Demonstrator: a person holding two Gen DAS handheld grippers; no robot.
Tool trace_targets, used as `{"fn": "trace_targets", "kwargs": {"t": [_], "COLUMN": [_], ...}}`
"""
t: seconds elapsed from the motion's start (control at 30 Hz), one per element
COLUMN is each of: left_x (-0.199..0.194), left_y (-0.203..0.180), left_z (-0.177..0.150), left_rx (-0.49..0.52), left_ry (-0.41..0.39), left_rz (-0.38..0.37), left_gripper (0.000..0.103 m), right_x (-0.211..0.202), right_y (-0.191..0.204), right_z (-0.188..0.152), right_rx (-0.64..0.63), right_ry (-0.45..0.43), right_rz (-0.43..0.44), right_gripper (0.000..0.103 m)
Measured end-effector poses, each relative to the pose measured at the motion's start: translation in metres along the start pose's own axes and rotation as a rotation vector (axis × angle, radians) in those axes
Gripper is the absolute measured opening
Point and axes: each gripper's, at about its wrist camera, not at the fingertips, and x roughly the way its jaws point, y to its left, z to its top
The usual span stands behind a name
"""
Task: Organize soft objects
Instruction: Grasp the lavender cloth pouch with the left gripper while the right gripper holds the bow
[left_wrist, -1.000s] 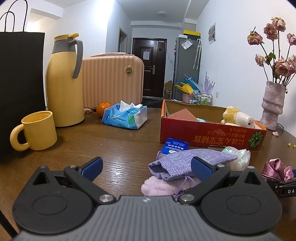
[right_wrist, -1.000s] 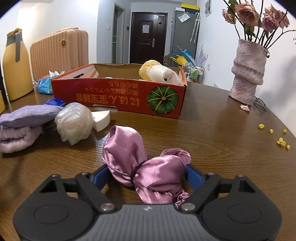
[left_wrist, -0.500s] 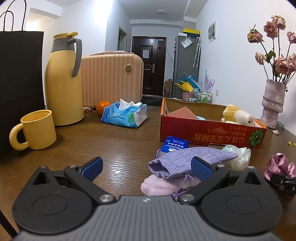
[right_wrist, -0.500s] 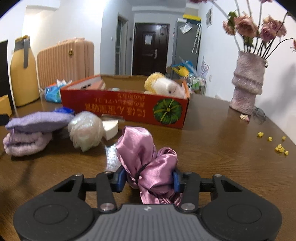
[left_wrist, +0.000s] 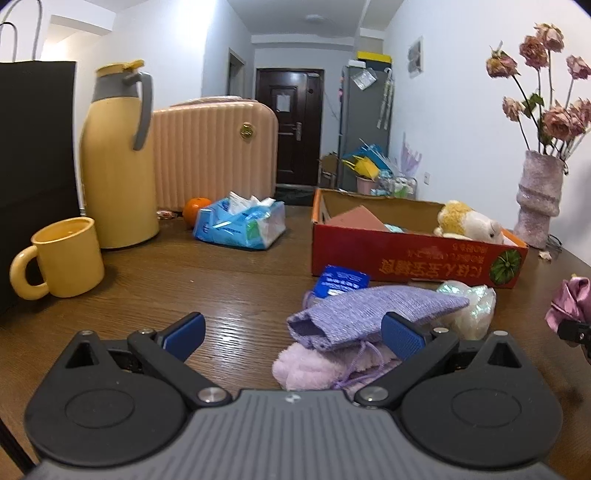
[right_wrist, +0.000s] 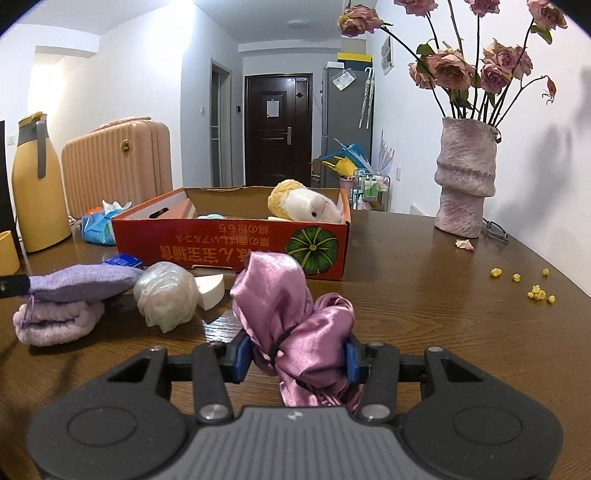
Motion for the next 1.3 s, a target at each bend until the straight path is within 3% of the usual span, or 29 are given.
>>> {"fn": "trace_targets", "kwargs": {"t": [0.7,1.1,1.3], "left_x": [0.049,0.069,0.071], "left_y": [-0.047,-0.044,-0.038], "left_z": [0.007,0.011,0.011], "left_rx": [0.221,0.189,0.156], "left_ry": [0.062,0.11,0.13], "left_rz": [-0.086,-0.118,-0.139], "left_gripper": [0.103,0.103,0.081], "right_x": [-0.003,-0.002,-0.003], "right_y": [-0.003,-0.003,-0.004], "right_z": [-0.001,-0.001,-0.002], "right_rx": [0.016,0.016,0.019], "right_ry": [-0.006,-0.007,-0.009], "right_rz": [-0.008,-0.011,-0.014], "right_gripper": [0.047,0.048,0.048]}}
